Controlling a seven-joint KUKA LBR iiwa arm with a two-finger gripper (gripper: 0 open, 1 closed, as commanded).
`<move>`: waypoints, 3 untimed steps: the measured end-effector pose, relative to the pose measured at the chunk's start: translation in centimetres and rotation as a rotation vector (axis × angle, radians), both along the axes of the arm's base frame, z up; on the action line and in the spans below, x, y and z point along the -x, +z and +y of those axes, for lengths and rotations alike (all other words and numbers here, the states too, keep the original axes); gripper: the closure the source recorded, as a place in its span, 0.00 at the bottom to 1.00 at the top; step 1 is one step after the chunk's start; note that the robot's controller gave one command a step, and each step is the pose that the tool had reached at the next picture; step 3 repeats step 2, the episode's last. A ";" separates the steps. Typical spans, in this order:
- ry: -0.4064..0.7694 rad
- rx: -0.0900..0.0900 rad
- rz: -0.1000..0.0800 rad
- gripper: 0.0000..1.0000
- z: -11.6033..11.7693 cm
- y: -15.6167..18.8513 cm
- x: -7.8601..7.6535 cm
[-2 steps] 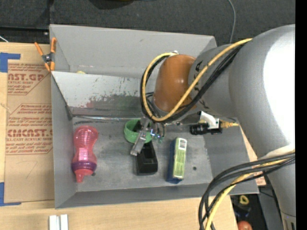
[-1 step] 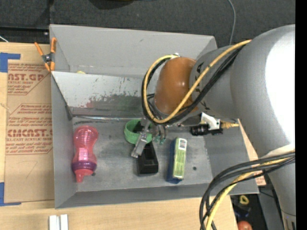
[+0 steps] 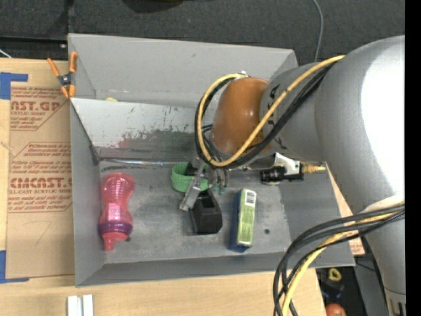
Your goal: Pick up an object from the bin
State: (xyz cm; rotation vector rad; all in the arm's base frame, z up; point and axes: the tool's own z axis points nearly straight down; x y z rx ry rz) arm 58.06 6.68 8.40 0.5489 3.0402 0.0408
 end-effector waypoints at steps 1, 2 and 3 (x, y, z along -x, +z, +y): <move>-0.078 -0.009 -0.015 0.00 0.4 -0.3 -0.4; -0.038 -0.008 -0.037 1.00 0.3 0.2 -0.8; -0.038 -0.008 -0.037 1.00 0.3 0.2 -0.8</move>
Offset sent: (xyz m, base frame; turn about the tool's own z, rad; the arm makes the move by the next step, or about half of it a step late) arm -0.0049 -0.0009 -0.0140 -0.0194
